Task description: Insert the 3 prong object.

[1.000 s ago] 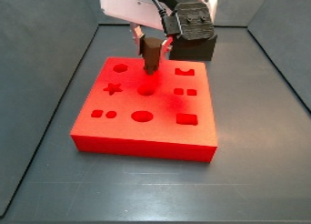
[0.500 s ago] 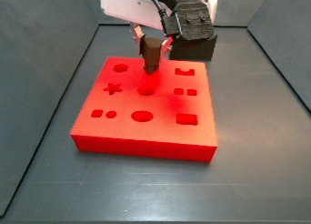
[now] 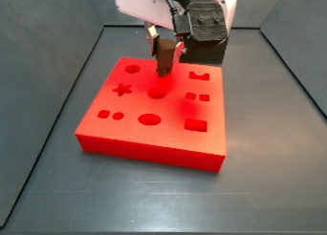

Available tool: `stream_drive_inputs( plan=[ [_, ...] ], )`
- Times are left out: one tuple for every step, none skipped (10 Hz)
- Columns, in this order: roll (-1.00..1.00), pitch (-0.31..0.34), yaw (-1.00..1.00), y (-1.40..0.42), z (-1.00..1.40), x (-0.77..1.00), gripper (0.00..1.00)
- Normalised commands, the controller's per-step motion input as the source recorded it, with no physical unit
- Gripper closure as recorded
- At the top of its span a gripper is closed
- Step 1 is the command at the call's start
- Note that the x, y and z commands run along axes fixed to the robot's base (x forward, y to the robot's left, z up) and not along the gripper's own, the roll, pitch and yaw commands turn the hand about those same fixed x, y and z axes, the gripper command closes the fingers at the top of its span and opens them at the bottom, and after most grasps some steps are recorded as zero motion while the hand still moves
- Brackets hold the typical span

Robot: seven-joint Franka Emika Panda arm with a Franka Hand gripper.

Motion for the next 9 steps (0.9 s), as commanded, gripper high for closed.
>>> stream_drive_inputs(
  plan=[
    [-0.08, 0.313, -0.17, 0.0, -0.52, 0.0, 1.0],
    [-0.02, 0.171, -0.05, 0.0, -0.29, 0.0, 1.0],
    [0.0, -0.004, 0.0, 0.0, -0.01, 0.0, 1.0],
    [-0.11, -0.047, 0.0, 0.13, -0.31, -0.02, 1.0],
    [-0.2, 0.029, 0.0, 0.26, -0.69, 0.0, 1.0],
    [-0.25, 0.039, 0.0, 0.28, -0.69, 0.0, 1.0],
    [-0.29, 0.007, -0.01, 0.22, -0.61, 0.0, 1.0],
    [-0.3, 0.0, -0.03, 0.19, -0.58, 0.01, 1.0],
    [-0.29, 0.014, -0.01, 0.21, -0.61, 0.0, 1.0]
  ],
)
